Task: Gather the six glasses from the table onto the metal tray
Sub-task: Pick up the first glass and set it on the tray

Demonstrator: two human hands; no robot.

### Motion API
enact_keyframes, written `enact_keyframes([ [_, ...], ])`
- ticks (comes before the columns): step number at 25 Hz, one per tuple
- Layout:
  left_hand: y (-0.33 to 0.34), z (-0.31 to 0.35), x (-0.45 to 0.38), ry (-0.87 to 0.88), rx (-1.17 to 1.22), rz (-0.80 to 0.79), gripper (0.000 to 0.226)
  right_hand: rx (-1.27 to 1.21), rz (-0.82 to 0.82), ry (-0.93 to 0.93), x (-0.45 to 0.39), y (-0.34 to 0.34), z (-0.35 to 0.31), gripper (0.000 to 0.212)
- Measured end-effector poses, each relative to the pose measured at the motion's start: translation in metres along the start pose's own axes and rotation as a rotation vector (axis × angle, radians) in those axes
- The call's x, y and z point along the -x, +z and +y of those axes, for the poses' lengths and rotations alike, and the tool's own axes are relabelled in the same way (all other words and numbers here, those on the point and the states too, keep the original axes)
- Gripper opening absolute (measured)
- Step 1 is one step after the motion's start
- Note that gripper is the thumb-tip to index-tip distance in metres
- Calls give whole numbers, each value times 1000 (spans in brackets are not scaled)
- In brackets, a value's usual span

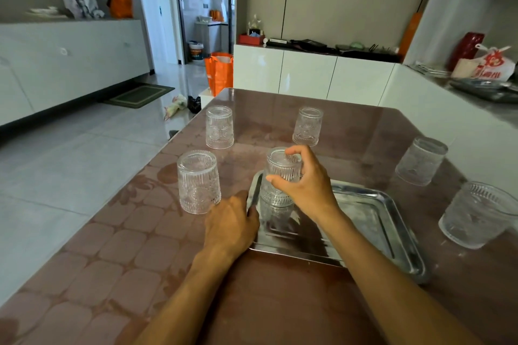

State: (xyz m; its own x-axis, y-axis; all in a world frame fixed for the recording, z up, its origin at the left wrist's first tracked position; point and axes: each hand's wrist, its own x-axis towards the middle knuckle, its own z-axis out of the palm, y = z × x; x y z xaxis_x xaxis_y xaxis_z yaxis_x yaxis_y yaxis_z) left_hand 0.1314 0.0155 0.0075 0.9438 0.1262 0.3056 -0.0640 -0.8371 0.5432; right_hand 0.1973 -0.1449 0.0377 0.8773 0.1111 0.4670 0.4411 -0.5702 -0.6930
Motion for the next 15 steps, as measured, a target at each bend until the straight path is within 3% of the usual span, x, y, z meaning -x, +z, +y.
enact_keyframes([
  [4, -4, 5, 1, -35, -4, -20, 26, -28, -55, 5, 2, -1, 2, 61],
  [6, -10, 11, 6, -41, -50, 40, 31, -59, -117, 45, 8, -3, 0, 78],
  [8, -21, 15, 10, 26, -32, 228, 40, -142, -89, 136, 22, -7, -1, 98],
  [9, -29, 13, 8, 68, 12, 375, 47, -165, -52, 180, 30, -10, -1, 98],
  [11, -45, -2, 0, 13, 94, 663, 65, -162, -31, 221, 48, -18, -5, 84],
  [12, -51, -11, -6, -83, 163, 697, 79, -163, -38, 216, 57, -22, -7, 76],
  [15, -48, -36, -17, -351, 495, 388, 118, -209, -107, 175, 82, -31, -20, 66],
])
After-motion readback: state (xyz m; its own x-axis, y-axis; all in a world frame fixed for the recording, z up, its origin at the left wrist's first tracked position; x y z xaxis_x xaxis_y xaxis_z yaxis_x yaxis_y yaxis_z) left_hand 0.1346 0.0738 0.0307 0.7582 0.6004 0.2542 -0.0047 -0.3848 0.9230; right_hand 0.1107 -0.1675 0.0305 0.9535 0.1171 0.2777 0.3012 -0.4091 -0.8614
